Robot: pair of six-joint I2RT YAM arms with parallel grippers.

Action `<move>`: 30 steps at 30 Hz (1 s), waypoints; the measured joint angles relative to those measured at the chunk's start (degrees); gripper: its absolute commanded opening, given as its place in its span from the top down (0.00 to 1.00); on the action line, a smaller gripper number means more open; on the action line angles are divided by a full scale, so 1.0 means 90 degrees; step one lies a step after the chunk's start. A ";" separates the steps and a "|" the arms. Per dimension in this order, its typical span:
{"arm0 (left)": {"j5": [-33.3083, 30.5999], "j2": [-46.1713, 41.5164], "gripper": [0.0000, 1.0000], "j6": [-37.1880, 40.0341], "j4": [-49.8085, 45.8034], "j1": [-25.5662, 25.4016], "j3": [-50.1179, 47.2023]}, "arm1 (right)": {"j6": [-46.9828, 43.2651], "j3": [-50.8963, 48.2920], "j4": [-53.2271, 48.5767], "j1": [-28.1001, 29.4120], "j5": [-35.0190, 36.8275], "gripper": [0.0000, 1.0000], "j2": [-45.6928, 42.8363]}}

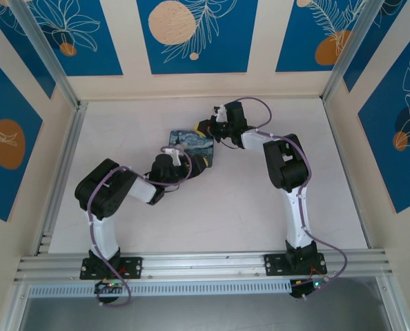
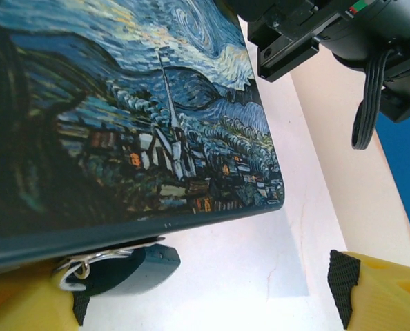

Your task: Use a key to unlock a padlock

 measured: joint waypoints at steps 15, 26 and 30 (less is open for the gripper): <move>-0.0250 0.0211 0.18 -0.0816 0.1226 -0.0005 -0.0488 | 0.0000 0.0000 -0.0005 0.0000 -0.0007 1.00 0.0000; -0.0906 0.0274 0.29 -0.0940 0.0884 -0.0092 -0.0350 | 0.0002 0.0000 -0.0002 0.0000 -0.0007 1.00 0.0000; -0.1192 0.0245 0.33 -0.0770 0.0432 -0.0194 -0.0165 | 0.0002 0.0000 0.0010 0.0002 0.0005 1.00 0.0000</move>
